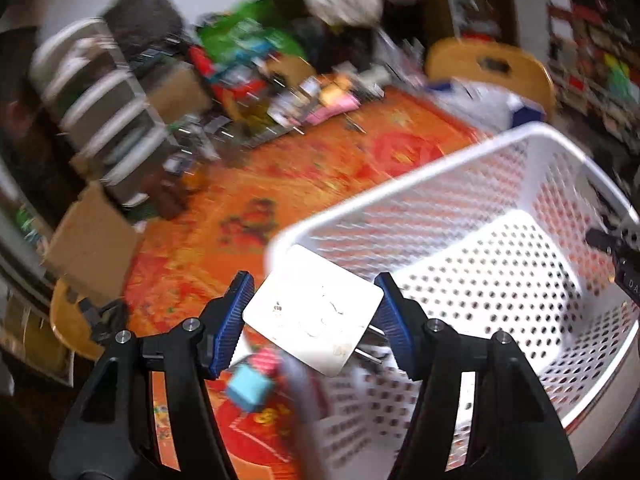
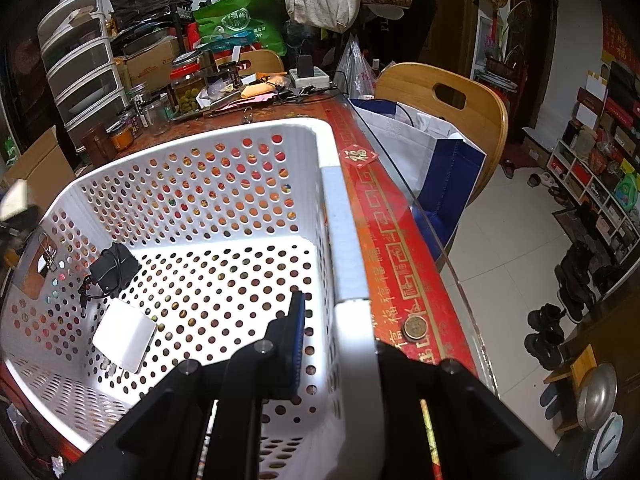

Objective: Organize rigid objects
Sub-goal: 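Carry the square adapter into the basket and release it, then grasp the white square router box with the left tool and lift it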

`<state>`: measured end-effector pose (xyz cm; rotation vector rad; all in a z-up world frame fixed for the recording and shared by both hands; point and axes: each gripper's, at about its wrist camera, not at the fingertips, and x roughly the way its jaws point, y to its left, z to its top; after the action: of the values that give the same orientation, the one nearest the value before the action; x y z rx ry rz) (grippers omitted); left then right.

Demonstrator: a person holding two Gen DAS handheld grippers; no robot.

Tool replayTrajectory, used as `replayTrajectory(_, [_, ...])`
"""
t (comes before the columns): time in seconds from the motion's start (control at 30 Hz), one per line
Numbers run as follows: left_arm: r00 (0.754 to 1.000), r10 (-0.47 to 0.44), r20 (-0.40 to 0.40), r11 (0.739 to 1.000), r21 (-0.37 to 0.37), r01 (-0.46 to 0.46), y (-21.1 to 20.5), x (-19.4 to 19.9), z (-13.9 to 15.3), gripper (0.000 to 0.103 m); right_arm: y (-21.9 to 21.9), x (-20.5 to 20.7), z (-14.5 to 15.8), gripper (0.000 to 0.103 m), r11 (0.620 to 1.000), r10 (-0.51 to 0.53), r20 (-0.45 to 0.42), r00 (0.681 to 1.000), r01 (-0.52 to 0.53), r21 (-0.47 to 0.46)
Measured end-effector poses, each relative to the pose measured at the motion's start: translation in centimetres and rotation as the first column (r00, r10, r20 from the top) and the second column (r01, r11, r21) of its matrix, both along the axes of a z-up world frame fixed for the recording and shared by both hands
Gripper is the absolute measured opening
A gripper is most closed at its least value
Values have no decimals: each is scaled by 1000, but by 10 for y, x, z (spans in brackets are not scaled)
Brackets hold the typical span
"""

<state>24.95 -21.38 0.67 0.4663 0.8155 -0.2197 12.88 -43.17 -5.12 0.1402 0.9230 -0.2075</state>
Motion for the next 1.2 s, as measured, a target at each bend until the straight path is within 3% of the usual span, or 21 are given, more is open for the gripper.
replayTrajectory(0.2, [993, -38, -115, 990, 127, 53, -51, 26, -32, 60, 3, 1, 1, 13, 1000, 2, 1, 1000, -2, 3])
replayTrajectory(0.37, [966, -53, -254, 978, 184, 102, -83, 46, -58, 60, 3, 0, 1, 13, 1000, 4, 1, 1000, -4, 5])
replayTrajectory(0.47, [952, -64, -299, 966, 222, 134, -98, 52, -70, 60, 5, 1, 1, 14, 1000, 4, 3, 1000, -4, 10])
replayTrajectory(0.6, [929, -94, -359, 955, 232, 186, -113, 60, -86, 60, 4, 1, 1, 14, 1000, 4, 3, 1000, -4, 11])
replayTrajectory(0.67, [913, -119, -391, 946, 234, 224, -120, 60, -93, 67, 5, 1, 1, 14, 1000, 4, 3, 1000, -4, 10])
replayTrajectory(0.73, [919, -131, -371, 945, 233, 228, -120, 57, -91, 75, 4, 1, 0, 14, 1000, 4, 1, 1000, -4, 12])
replayTrajectory(0.8, [945, -141, -295, 957, 205, 206, -114, 54, -75, 78, 5, 2, 0, 14, 1000, 4, -3, 1000, -4, 10])
replayTrajectory(0.9, [968, -140, -208, 979, 118, 167, -86, 46, -43, 82, 6, 2, -1, 14, 1000, 3, -6, 1000, -3, 10])
replayTrajectory(1.03, [992, -100, -82, 995, -26, 98, -3, 28, 4, 97, 3, 3, -3, 14, 1000, 6, -13, 1000, -6, 9])
replayTrajectory(1.13, [1000, 4, -28, 999, -48, -6, 69, 23, 13, 103, 3, 4, -3, 14, 1000, 6, -14, 1000, -6, 8])
replayTrajectory(1.2, [994, 104, -34, 992, -67, -106, 116, 35, 7, 103, 3, 4, -3, 14, 1000, 5, -11, 1000, -5, 10])
